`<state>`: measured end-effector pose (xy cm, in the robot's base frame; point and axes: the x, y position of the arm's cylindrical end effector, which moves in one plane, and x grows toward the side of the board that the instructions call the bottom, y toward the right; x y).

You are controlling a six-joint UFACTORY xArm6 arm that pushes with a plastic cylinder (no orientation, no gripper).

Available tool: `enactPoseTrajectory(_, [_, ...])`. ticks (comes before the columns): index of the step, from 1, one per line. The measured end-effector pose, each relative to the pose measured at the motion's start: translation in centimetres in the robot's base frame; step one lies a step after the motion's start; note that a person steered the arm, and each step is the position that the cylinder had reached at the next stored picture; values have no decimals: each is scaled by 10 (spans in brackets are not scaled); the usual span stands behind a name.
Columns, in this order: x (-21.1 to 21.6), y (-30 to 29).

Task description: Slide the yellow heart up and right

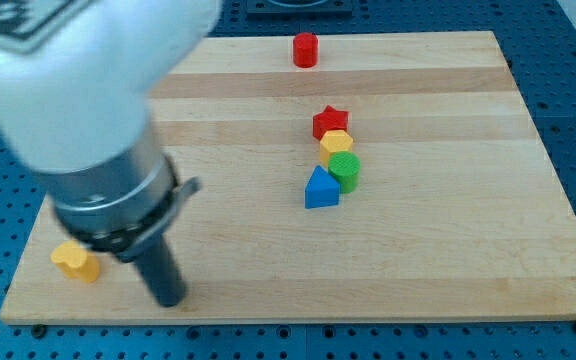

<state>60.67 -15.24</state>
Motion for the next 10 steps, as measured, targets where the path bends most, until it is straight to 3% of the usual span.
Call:
enactPoseTrajectory(2, [-1,-84])
enactPoseTrajectory(3, [-13,-94])
enactPoseTrajectory(7, [-92,-91])
enactPoseTrajectory(10, [-101,-7])
